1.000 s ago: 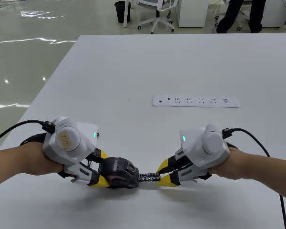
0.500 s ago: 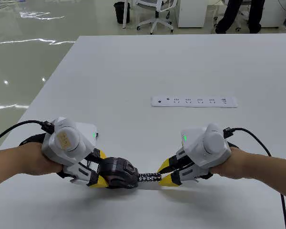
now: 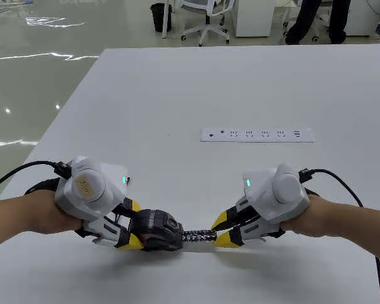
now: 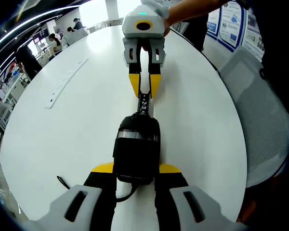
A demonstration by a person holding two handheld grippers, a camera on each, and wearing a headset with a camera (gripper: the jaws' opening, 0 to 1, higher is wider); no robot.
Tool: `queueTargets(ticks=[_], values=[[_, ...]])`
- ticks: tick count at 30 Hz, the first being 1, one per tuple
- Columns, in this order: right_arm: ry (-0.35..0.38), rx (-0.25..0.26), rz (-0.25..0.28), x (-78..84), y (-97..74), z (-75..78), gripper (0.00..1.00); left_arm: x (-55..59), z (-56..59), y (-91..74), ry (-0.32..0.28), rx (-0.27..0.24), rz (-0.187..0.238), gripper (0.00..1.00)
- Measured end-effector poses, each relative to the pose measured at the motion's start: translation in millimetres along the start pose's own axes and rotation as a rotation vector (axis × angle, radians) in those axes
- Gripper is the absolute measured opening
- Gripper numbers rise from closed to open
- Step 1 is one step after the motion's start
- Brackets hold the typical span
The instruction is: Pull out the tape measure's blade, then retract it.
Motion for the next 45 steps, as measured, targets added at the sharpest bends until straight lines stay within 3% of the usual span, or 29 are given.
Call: queueTargets(ticks=[45], values=[[0.016,-0.005,0.008,13.2,-15.9,-3.3,0.11,0.3,0.1,-1.0,0.001,-0.001,-0.010,0.25]])
Point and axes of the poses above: the centre of the closed fingertips' face, and the gripper's own axes: y roughly forward along the fingers, z roughly to its right, x roughly out of its underside, the point moved 3 cm from there along -y, roughly backward along the fingers, and after that the axes turned 12 degrees about -z, right-handed, at the moved point
